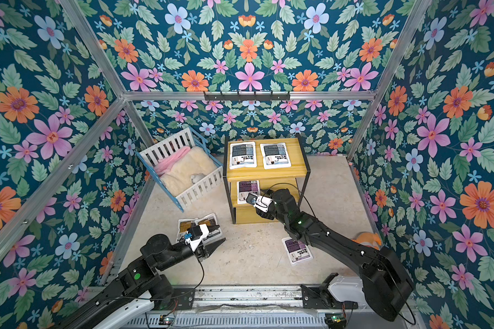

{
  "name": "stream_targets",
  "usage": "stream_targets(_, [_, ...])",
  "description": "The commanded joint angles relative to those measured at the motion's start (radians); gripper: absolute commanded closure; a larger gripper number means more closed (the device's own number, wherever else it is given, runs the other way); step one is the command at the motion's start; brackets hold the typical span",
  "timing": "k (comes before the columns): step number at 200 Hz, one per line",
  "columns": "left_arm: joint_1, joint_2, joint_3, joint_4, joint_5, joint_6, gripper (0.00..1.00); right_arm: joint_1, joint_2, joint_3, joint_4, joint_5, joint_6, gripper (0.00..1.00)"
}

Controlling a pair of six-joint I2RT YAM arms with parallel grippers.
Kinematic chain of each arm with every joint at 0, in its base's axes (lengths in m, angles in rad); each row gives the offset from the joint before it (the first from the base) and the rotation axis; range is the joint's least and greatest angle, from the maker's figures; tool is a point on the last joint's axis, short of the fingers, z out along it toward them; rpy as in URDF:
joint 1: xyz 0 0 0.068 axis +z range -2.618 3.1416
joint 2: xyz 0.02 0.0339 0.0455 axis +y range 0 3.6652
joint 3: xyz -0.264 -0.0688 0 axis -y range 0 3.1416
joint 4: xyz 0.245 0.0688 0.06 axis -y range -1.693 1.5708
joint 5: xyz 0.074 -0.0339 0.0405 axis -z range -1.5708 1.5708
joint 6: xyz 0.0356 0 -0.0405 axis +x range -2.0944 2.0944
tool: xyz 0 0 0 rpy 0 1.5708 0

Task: Place the bagged coffee beans on the shelf by color
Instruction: Place the bagged coffee beans on the shelf, then move the bagged coffee beans to the center of the board.

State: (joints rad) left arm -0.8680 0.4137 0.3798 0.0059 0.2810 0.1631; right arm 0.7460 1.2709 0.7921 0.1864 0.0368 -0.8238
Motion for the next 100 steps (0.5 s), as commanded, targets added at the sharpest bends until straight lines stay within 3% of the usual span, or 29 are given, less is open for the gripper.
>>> stream_targets(1, [0.001,-0.003,0.003,0.019,-0.004,0.001,0.45,0.016,-0.044,0.010,-0.016,-0.006,0.060,0.40])
stream_targets(14, [0.001,-0.003,0.002,0.023,-0.020,-0.020,0.45,0.040,-0.140,0.002,-0.065,-0.037,0.200,0.40])
stream_targets(26, [0.001,-0.003,0.005,0.032,-0.038,-0.046,0.45,0.049,-0.260,-0.016,-0.133,-0.121,0.425,0.38])
stream_targets(35, [0.001,0.004,0.008,0.041,-0.061,-0.070,0.45,0.050,-0.353,-0.039,-0.177,-0.141,0.676,0.31])
stream_targets(46, [0.000,0.020,0.017,0.047,-0.089,-0.114,0.46,0.051,-0.457,-0.050,-0.291,-0.122,0.975,0.31])
stream_targets(65, [-0.001,0.071,0.051,0.043,-0.153,-0.244,0.50,0.049,-0.575,-0.015,-0.625,0.023,1.437,0.43])
stream_targets(87, [-0.001,0.173,0.101,0.013,-0.188,-0.404,0.49,0.042,-0.651,0.015,-0.999,0.136,1.734,0.49])
stream_targets(100, [-0.002,0.261,0.137,-0.001,-0.185,-0.467,0.51,0.007,-0.639,0.010,-1.117,0.144,1.793,0.50])
